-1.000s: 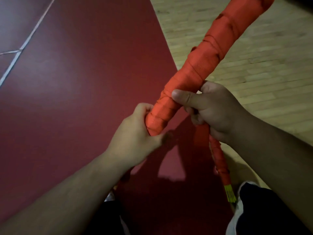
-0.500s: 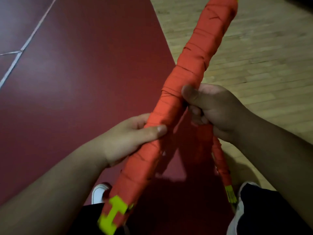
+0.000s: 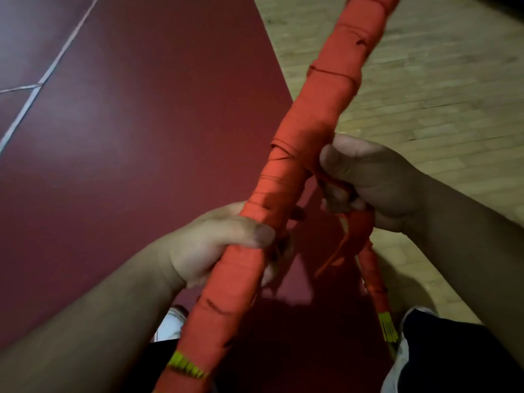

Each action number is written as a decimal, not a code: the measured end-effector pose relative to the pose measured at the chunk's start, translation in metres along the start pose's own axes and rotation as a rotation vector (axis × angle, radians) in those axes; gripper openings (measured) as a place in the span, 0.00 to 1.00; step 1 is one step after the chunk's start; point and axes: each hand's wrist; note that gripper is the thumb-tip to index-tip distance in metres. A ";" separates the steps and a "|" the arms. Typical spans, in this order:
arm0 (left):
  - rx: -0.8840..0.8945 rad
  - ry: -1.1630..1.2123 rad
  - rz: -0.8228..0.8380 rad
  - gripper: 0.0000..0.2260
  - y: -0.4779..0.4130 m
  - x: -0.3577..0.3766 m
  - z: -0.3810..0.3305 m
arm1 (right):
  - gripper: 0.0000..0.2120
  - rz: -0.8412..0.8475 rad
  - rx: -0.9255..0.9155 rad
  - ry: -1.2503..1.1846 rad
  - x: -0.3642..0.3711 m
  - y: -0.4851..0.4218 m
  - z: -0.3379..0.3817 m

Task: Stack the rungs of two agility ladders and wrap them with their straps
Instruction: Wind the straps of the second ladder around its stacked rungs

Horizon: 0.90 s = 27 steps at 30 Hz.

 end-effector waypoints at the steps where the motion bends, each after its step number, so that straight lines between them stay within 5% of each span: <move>1: -0.050 0.052 0.101 0.33 0.003 -0.001 -0.002 | 0.20 0.005 0.001 -0.004 0.000 0.001 -0.001; 3: -0.099 0.063 0.114 0.33 0.003 -0.001 -0.004 | 0.28 -0.025 -0.020 -0.013 0.003 0.001 -0.001; 6: -0.015 -0.092 -0.214 0.25 -0.003 0.001 -0.003 | 0.24 -0.181 -0.055 -0.007 0.006 -0.005 -0.003; 11: 0.033 -0.970 -0.717 0.25 -0.018 0.007 0.014 | 0.28 -0.415 -0.069 0.283 0.012 -0.008 -0.017; 13: 0.118 -0.822 -0.689 0.20 -0.019 0.005 0.013 | 0.27 -0.343 -0.081 0.225 0.009 -0.008 -0.014; 16: 0.156 -0.390 -0.412 0.18 -0.011 0.003 0.003 | 0.31 -0.142 -0.045 0.100 -0.002 -0.008 -0.005; 21: -0.106 0.094 0.075 0.24 0.006 0.002 0.004 | 0.43 0.036 0.000 0.123 -0.004 -0.002 -0.003; 23: -0.113 0.085 0.057 0.25 0.006 0.001 0.004 | 0.44 -0.024 -0.013 0.124 0.000 -0.002 -0.005; 27: 0.013 -0.327 -0.355 0.24 -0.010 0.007 0.005 | 0.20 -0.297 -0.028 0.105 0.006 -0.007 -0.011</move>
Point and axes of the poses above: each hand's wrist, its own y-axis away from the middle knuckle, its own x-axis out of the palm, z = x × y
